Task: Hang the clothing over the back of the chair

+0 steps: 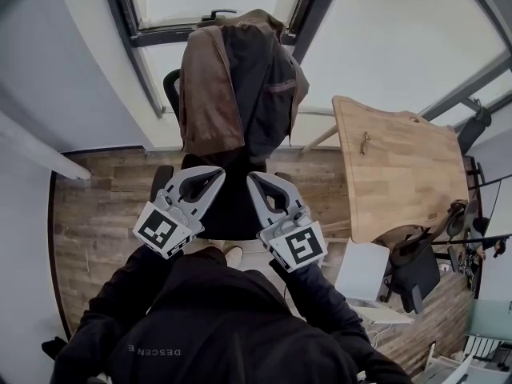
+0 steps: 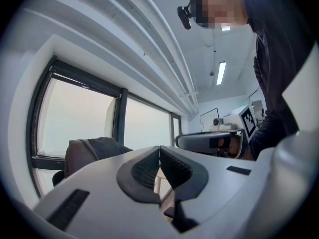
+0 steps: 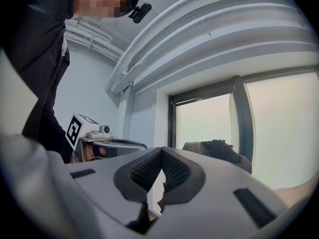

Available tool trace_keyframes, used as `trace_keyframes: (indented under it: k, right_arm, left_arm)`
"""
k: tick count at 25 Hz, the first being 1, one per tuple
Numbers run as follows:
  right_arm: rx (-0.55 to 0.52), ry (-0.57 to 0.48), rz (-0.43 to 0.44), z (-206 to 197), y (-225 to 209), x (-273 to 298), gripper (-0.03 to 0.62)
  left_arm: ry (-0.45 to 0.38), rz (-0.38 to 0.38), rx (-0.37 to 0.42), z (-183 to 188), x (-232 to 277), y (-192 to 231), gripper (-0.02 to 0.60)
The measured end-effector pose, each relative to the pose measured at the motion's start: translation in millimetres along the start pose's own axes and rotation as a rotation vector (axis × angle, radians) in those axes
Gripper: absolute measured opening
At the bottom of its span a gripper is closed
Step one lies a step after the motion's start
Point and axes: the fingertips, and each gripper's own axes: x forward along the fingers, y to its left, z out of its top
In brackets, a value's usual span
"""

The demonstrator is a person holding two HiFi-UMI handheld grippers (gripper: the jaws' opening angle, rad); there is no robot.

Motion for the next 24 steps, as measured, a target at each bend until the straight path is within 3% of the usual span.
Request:
trace_keyframes:
  k: [24]
  right_arm:
    - [-0.003,0.021,-0.006,-8.8,-8.0,-0.5,0.006]
  left_arm:
    - [0.003,0.025,0.022,-2.5,0.2,1.2,0.018]
